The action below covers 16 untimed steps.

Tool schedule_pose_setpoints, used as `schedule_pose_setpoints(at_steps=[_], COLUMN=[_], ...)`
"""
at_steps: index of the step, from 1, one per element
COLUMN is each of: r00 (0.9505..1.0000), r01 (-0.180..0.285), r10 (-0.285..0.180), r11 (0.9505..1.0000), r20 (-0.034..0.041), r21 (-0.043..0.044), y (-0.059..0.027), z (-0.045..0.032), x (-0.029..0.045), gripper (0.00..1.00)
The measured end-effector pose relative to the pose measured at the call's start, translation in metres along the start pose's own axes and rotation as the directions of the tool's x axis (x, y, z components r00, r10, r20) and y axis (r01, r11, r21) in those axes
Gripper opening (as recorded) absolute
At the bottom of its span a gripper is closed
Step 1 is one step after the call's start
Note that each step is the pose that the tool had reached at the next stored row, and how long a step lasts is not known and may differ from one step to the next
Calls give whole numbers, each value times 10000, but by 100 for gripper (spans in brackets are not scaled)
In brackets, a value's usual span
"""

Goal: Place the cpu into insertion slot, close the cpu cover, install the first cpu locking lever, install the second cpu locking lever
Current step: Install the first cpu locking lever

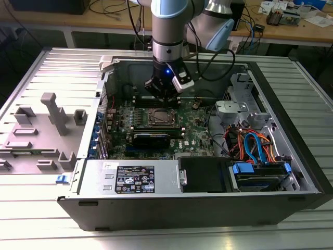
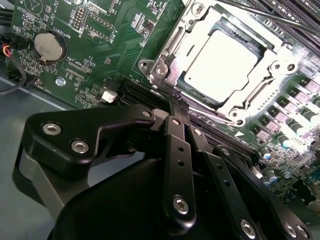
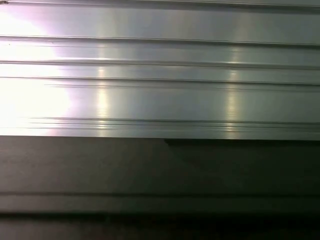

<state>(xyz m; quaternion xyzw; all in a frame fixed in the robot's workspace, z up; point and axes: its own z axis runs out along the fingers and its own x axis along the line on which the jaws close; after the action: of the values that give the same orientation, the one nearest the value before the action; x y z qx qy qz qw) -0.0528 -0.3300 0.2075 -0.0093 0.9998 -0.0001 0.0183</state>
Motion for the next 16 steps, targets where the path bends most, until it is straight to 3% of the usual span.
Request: schedule_pose_setpoints(at_steps=[16], r00=[10000], r01=[1], r10=[-1], r11=[10000], r20=[1], r21=[-2], y=[0], z=[2], x=[-7], gripper=[11])
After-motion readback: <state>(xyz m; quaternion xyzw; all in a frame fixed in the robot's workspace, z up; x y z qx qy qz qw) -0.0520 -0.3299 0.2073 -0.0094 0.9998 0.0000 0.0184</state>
